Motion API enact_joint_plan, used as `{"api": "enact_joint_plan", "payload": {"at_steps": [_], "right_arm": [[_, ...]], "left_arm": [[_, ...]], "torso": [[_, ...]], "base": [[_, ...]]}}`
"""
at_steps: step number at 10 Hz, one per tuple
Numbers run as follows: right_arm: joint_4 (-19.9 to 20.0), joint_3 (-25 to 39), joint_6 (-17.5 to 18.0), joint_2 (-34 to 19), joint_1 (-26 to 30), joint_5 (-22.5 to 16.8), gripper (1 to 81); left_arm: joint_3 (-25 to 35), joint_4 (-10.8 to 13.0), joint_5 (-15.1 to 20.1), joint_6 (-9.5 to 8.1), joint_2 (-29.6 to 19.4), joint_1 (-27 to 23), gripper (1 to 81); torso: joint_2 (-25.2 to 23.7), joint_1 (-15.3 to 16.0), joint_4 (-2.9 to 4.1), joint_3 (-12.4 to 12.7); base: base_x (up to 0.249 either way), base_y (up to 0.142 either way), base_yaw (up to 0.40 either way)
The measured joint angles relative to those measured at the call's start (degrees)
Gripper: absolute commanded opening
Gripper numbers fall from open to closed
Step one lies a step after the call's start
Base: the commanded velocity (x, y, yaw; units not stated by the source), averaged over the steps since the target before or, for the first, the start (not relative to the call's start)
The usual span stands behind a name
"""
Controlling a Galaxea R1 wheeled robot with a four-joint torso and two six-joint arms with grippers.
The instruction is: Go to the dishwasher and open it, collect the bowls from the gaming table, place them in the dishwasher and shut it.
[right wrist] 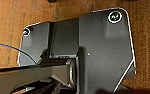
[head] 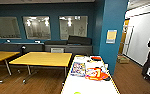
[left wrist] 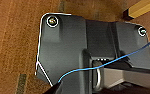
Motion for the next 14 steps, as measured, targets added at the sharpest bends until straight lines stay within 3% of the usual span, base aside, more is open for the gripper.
{"api": "enact_joint_plan", "payload": {"at_steps": [1,2,4,5,7,8,10,14], "right_arm": [[0.05,0.15,0.05,0.11,0.0,-0.11,81.1],[0.07,0.15,0.13,0.11,0.0,-0.13,81.1],[0.1,0.33,0.16,-0.38,0.05,-0.05,81.1],[0.1,1.5,0.16,-1.27,0.05,0.0,81.1],[0.1,6.38,0.39,-3.8,0.33,0.02,81.1],[0.11,9.73,0.63,-5.35,0.55,0.11,81.1],[0.16,18.25,2.8,-10.3,1.1,0.83,81.1],[0.54,32.06,6.91,-24.04,1.49,3.54,81.1]], "left_arm": [[0.0,-5.69,1.0,5.16,0.15,0.33,81.1],[-0.05,-12.57,1.07,11.75,0.26,0.41,81.1],[-0.06,-23.54,-0.41,20.76,0.77,0.41,81.1],[0.28,-25.84,-1.12,22.22,0.69,0.41,81.1],[1.22,-26.01,-1.4,22.39,-0.44,0.39,81.1],[1.22,-25.12,-1.32,22.86,-0.77,0.33,81.1],[1.24,-19.81,-1.02,23.21,-0.83,-0.05,81.1],[1.24,-19.01,-0.99,23.24,-0.66,-0.83,81.1]], "torso": [[0.0,0.0,0.0,0.0],[0.0,0.0,0.0,0.0],[0.0,0.0,0.0,0.0],[0.0,0.0,0.0,0.0],[0.0,0.0,0.0,0.0],[0.0,0.0,0.0,0.0],[0.0,0.0,0.0,0.0],[0.0,0.0,0.0,0.0]], "base": [[0.0,0.0,0.0],[0.0,0.0,0.0],[0.0,0.0,0.0],[0.0,0.0,0.0],[0.0,0.0,0.0],[0.0,0.0,0.0],[0.0,0.0,0.0],[0.0,0.0,0.0]]}}
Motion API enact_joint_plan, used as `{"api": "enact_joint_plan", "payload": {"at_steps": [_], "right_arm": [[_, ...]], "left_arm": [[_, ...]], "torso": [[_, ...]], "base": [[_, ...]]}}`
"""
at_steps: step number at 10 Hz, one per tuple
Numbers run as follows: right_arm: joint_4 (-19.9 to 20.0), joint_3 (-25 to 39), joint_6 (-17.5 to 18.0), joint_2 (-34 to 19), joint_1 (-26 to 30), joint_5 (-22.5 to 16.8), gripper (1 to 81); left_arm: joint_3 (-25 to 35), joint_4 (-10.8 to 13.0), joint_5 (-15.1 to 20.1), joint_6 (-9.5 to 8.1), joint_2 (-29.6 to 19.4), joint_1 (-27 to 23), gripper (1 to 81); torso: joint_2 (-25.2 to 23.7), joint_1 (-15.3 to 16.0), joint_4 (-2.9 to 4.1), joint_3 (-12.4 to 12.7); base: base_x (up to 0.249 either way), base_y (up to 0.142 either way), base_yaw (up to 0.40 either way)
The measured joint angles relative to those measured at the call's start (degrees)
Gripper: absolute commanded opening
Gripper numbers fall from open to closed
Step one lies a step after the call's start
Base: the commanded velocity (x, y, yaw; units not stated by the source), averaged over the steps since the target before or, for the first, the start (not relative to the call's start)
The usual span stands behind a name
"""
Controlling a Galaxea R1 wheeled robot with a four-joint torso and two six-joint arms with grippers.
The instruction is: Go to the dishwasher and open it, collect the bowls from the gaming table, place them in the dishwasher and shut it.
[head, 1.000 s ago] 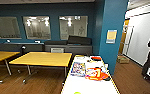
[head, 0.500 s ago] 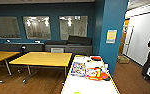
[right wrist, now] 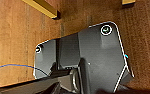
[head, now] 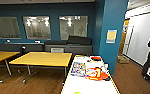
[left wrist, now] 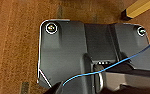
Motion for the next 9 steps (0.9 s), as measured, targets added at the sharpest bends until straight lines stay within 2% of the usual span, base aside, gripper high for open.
{"api": "enact_joint_plan", "payload": {"at_steps": [2,5,7,9], "right_arm": [[0.39,9.55,1.01,-5.71,0.91,0.73,81.1],[1.05,21.81,2.34,-18.65,2.6,2.69,81.1],[1.33,31.81,2.91,-25.66,4.33,3.06,81.1],[1.66,39.97,3.35,-33.9,7.47,4.05,81.1]], "left_arm": [[0.0,0.0,0.02,0.01,0.0,-0.02,81.1],[-0.02,0.0,0.0,0.0,0.11,-0.13,81.1],[0.0,0.02,-0.04,0.04,0.38,-0.55,81.1],[-0.02,0.02,0.0,1.69,0.39,-1.15,81.1]], "torso": [[0.0,0.0,0.0,0.0],[0.0,0.0,0.0,-0.22],[-0.02,-0.07,0.0,-2.3],[-0.02,-0.05,0.0,-5.75]], "base": [[0.0,0.0,0.0],[0.0,0.0,0.0],[0.0,0.0,0.0],[0.0,0.0,0.0]]}}
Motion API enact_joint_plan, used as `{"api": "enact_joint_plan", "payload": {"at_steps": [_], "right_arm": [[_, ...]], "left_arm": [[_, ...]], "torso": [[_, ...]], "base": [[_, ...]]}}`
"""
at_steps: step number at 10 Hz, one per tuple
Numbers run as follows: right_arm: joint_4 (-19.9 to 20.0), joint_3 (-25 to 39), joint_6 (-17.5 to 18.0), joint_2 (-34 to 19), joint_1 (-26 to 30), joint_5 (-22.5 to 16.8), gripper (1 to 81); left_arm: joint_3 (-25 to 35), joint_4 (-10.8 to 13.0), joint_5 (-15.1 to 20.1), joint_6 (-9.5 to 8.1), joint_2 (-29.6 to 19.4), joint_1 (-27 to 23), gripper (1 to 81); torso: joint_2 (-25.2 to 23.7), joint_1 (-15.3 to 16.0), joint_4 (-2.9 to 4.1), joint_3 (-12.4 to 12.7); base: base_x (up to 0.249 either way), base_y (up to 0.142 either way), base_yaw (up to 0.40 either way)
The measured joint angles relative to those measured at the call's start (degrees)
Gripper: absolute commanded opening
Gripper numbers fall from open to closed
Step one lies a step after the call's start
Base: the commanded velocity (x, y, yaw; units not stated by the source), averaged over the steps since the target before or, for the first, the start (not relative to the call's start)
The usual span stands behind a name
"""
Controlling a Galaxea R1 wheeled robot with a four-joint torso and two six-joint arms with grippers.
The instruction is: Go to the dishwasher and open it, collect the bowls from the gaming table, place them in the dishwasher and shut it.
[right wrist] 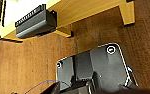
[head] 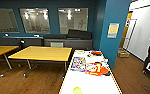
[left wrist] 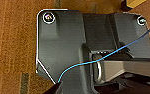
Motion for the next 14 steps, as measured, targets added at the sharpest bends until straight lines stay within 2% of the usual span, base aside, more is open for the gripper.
{"api": "enact_joint_plan", "payload": {"at_steps": [1,3,6,9,12,14], "right_arm": [[0.22,2.4,0.11,-3.47,1.77,-0.09,81.1],[0.63,5.99,0.45,-6.31,9.12,-0.15,81.1],[2.65,6.67,0.72,-9.34,15.46,-2.18,81.1],[6.56,4.61,1.07,-8.51,23.19,-3.34,81.1],[10.01,0.46,1.85,-5.03,30.29,-8.85,81.1],[12.24,-2.43,2.16,-4.24,32.55,-11.24,81.1]], "left_arm": [[0.02,-0.02,0.0,-0.01,0.02,-0.22,81.1],[-0.06,-0.04,-0.11,-0.01,0.44,-0.8,81.1],[-0.09,-0.04,-0.17,-0.01,1.01,-0.76,81.1],[-0.09,-0.06,-0.24,-0.01,1.01,-0.98,81.1],[-0.09,-0.06,-0.24,0.0,1.04,-1.33,81.1],[-0.09,-0.06,-0.3,-0.01,1.04,-1.99,81.1]], "torso": [[0.02,0.0,0.0,-1.82],[0.06,0.05,0.0,-4.88],[0.11,0.09,0.0,-5.55],[0.11,0.09,0.0,-5.57],[0.11,0.09,0.0,-5.84],[0.13,0.09,0.0,-7.67]], "base": [[0.0,0.0,0.0],[0.0,0.0,0.0],[0.0,0.0,0.0],[0.0,0.0,0.0],[0.0,0.0,0.0],[0.0,0.0,0.0]]}}
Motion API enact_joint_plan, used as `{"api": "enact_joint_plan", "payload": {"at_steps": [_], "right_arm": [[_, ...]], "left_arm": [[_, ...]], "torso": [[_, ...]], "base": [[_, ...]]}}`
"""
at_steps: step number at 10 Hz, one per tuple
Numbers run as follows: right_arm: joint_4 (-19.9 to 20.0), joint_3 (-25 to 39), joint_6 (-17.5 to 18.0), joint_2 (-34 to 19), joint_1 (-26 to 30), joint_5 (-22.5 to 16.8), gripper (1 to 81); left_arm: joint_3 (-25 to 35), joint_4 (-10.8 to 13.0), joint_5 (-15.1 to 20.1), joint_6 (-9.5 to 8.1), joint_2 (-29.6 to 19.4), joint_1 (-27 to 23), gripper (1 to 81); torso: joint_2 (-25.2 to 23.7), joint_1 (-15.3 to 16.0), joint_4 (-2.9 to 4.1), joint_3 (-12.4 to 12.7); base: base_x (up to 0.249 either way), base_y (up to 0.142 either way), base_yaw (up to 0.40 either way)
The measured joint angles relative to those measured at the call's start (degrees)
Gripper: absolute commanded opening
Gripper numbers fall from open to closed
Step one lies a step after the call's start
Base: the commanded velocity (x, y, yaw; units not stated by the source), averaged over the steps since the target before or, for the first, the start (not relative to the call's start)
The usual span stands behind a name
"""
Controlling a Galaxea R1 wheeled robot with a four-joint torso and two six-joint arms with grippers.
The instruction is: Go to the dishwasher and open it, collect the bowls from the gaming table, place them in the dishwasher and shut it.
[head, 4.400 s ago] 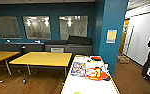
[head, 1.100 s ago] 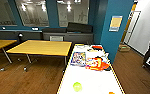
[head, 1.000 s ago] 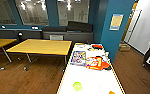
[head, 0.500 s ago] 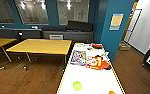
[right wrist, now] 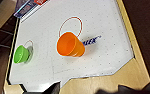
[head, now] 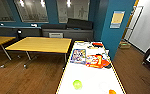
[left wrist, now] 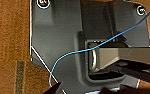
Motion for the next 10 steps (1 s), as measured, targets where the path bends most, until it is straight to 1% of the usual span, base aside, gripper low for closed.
{"api": "enact_joint_plan", "payload": {"at_steps": [3,4,5,7,8,10], "right_arm": [[2.97,-0.66,0.0,0.0,2.38,-0.79,81.1],[3.39,-0.85,0.05,0.3,3.62,-0.82,81.1],[3.89,-0.89,0.22,0.78,5.24,-1.04,81.1],[4.5,-1.68,0.94,1.29,7.22,-2.62,81.1],[4.63,-3.25,1.51,2.27,8.46,-3.28,81.1],[4.77,-6.73,2.86,4.9,8.8,-4.18,81.1]], "left_arm": [[0.0,0.0,-0.11,0.0,0.0,-0.26,81.1],[0.0,0.0,0.02,0.0,-0.02,-0.26,81.1],[0.0,0.0,-0.15,0.0,-0.02,-0.61,81.1],[0.0,0.0,-0.26,0.0,-0.02,-0.76,81.1],[0.0,0.0,-0.26,0.0,-0.02,-0.72,81.1],[0.0,0.0,-0.22,0.01,-0.02,-0.76,81.1]], "torso": [[0.02,0.05,0.0,-4.24],[0.06,0.07,0.0,-4.98],[0.06,0.07,0.0,-5.44],[0.09,0.09,0.0,-5.42],[0.09,0.09,0.0,-5.44],[0.09,0.09,0.0,-5.44]], "base": [[0.0,0.0,0.0],[0.0,0.0,0.0],[0.0,0.0,0.0],[0.0,0.0,0.0],[0.0,0.0,0.0],[0.0,0.0,0.0]]}}
